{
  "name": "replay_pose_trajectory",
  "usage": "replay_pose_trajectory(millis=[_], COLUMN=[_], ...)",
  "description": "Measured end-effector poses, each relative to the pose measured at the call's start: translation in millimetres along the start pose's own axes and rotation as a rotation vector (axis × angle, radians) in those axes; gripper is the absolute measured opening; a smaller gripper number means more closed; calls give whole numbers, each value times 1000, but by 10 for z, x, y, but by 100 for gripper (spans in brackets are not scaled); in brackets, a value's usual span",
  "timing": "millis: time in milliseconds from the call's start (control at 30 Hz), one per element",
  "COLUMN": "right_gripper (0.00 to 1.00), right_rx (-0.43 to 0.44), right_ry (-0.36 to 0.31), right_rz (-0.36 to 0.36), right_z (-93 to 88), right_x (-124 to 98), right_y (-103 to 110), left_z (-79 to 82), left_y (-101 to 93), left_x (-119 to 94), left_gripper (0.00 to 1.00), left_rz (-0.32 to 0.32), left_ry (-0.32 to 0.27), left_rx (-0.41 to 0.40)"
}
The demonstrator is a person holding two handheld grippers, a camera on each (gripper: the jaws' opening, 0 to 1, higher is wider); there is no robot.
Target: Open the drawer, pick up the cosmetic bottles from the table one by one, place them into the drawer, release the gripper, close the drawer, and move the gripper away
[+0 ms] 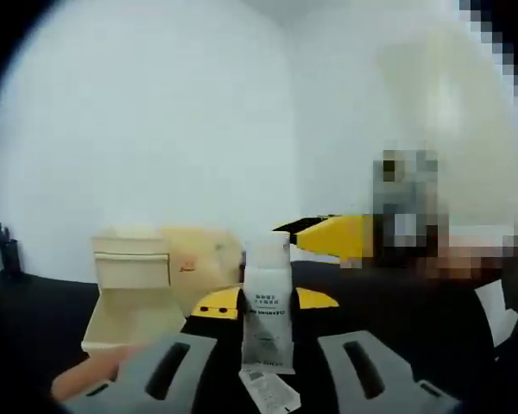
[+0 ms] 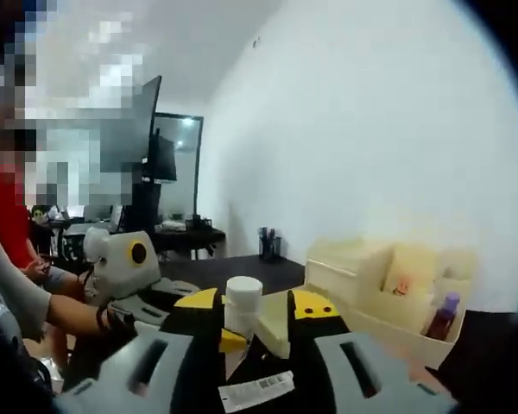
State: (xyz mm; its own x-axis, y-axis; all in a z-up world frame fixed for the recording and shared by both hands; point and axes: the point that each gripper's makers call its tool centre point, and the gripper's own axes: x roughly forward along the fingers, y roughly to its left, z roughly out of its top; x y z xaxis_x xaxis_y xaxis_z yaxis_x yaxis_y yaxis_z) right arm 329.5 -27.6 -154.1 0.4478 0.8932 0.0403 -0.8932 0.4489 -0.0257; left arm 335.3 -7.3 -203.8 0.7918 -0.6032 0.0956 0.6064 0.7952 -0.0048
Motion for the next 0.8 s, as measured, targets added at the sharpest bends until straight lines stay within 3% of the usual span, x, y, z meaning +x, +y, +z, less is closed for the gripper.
replay_pose_trajectory(millis=[100, 233, 367, 500, 667, 800], right_gripper=[30, 34, 36, 47, 49, 70], right_rx=[-26, -86, -94, -62, -62, -47], right_ry=[-37, -36, 66, 110, 174, 225], right_rz=[-1, 2, -7, -6, -9, 38], right_z=[30, -40, -303, -479, -721, -940], right_x=[-126, -276, -405, -521, -647, -683], right_y=[-13, -27, -72, -93, -88, 11], left_z=[-5, -2, -18, -62, -68, -81], left_y=[18, 78, 132, 135, 229, 318], left_x=[-14, -41, -46, -39, -32, -34], left_gripper=[16, 16, 17, 17, 17, 17], left_rz=[11, 30, 47, 67, 93, 115], left_ry=[1, 1, 11, 26, 38, 49], left_rx=[-6, -16, -24, -17, -11, -15])
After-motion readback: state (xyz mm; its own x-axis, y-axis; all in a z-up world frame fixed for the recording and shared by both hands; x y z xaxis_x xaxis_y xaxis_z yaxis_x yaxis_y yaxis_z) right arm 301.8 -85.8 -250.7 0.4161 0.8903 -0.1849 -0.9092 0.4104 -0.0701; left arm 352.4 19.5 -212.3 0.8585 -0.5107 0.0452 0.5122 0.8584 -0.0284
